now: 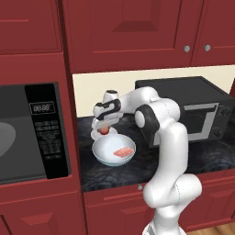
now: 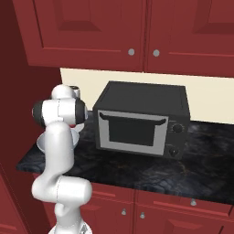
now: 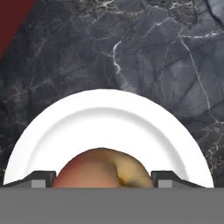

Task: Remove the peach from the bowl and place it on the small plate. Then place the bowl with only the steak in the microwave, close the door, and press the start button to microwave the steak.

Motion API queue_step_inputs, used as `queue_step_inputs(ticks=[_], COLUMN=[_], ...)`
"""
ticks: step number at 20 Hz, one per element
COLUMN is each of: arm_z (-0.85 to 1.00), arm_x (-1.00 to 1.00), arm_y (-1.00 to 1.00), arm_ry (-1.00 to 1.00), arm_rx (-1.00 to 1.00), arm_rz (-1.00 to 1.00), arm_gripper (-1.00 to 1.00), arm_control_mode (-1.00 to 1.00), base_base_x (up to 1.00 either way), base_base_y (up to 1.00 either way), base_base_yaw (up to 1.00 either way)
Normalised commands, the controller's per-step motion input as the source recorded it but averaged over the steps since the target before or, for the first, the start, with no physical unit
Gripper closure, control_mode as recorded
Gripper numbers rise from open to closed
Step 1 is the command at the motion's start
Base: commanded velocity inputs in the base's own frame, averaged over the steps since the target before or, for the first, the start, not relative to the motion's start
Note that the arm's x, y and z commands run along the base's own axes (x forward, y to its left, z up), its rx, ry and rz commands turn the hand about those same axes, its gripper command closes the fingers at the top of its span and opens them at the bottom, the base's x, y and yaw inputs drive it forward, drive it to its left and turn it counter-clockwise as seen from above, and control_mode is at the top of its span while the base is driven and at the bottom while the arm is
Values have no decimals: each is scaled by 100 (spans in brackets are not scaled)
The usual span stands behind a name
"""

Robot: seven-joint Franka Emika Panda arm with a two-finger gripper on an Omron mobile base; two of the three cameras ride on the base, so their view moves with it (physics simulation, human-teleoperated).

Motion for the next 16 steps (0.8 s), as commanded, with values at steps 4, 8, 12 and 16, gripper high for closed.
queue_step_inputs(ticks=[4, 8, 12, 16], arm_z=[-3, 16, 72, 74], arm_x=[1, -13, -30, -50], arm_y=[0, -6, -1, 0], arm_ry=[0, -4, -16, -25], arm_rx=[7, 4, 0, 0], arm_rz=[0, 0, 0, -1], arm_gripper=[-100, -100, -100, -100], arm_control_mode=[-100, -100, -100, -100], base_base_x=[0, 0, 0, 0], base_base_y=[0, 0, 0, 0], base_base_yaw=[0, 0, 0, 0])
